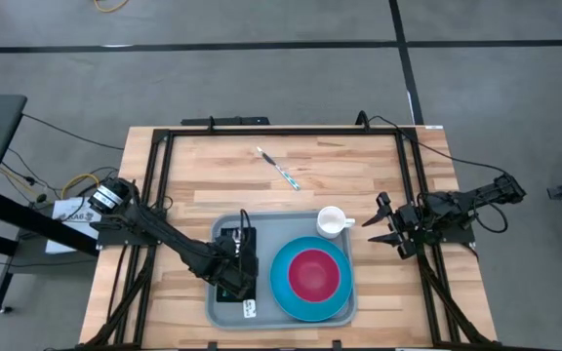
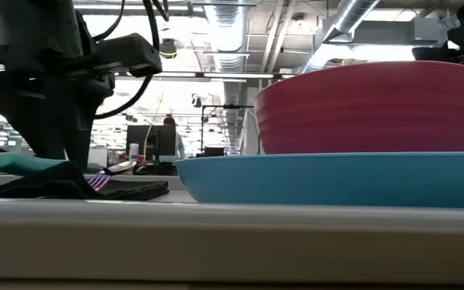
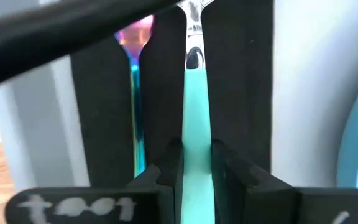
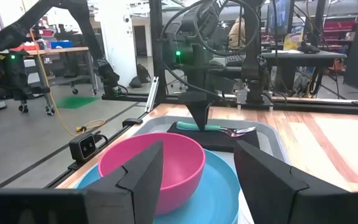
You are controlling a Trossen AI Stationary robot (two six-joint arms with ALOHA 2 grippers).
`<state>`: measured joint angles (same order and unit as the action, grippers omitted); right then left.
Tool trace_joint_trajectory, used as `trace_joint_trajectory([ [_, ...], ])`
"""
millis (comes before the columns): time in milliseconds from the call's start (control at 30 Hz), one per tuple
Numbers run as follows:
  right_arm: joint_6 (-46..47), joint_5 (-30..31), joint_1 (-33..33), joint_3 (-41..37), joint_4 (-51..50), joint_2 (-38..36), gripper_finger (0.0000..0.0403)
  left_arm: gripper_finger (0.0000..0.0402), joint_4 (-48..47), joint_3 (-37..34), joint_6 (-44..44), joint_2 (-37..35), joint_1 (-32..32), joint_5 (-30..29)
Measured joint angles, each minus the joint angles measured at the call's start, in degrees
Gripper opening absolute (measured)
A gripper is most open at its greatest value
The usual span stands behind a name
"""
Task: Set up tray
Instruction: Put the blue spoon on the black table napkin to the right of the fork
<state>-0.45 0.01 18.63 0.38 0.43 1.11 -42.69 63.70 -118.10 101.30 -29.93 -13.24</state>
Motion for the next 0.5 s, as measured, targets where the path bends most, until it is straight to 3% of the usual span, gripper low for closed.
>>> trace_joint_trajectory([
  [500, 0.0, 0.0, -0.02, -0.02, 0.0, 0.02, 0.0188, 0.0042, 4.01, 0.26, -0.31, 4.56, -0.53, 2.18],
])
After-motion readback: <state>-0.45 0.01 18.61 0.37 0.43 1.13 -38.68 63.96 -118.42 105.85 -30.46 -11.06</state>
